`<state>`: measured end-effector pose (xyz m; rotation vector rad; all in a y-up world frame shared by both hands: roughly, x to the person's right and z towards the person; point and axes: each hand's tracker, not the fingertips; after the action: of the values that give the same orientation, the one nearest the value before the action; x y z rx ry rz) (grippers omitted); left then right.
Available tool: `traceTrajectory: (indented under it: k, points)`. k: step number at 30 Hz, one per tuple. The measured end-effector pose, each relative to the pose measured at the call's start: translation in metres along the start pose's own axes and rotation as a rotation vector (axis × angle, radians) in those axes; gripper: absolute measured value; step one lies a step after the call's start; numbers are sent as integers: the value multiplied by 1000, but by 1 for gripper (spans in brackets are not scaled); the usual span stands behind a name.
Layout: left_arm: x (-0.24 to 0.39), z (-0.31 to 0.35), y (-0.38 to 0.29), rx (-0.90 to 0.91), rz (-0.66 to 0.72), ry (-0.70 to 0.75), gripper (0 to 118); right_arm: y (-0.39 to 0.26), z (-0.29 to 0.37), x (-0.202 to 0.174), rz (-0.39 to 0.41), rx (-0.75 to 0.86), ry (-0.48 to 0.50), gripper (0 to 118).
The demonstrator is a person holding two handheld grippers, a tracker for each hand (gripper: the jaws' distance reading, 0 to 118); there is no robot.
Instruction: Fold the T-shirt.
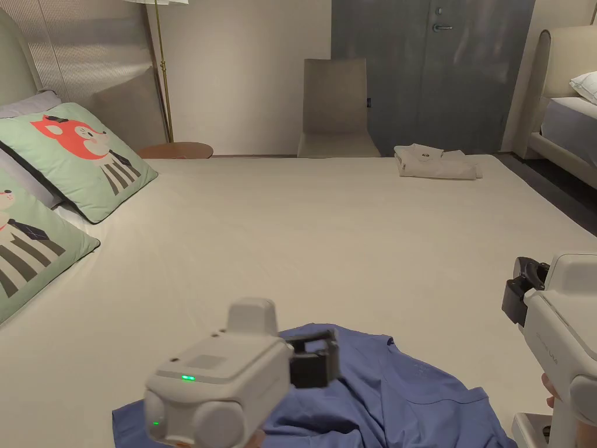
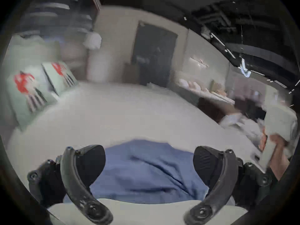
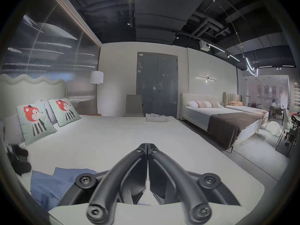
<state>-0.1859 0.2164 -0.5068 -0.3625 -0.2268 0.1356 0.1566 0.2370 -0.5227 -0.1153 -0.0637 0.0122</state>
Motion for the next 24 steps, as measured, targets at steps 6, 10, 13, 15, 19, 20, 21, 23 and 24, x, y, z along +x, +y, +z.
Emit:
traceTrajectory:
  k: [6,10,13,15,19,20,21,23,24]
  points:
    - [-60,58,41,247,18,292,98,0,-6,-15,-12,9,40,1]
    - [-86,77,48,302,45,420,9,-1,-8,-22,-7,6,57,1]
    - [-99,81,48,284,62,414,0,-2,-9,-25,-3,2,65,1]
    - [-105,77,42,244,77,411,0,-4,-10,-26,0,-2,67,1]
    - [-122,57,16,80,158,407,0,-6,-9,-26,11,-10,68,1]
    - [-128,50,6,13,176,410,0,-8,-9,-25,13,-14,68,1]
    - [-133,42,-6,-47,204,407,0,-10,-9,-24,17,-19,66,1]
    - [-143,28,-29,-173,264,394,9,-14,-9,-22,19,-34,58,1]
    - [-148,21,-41,-247,296,381,32,-16,-9,-20,16,-43,56,1]
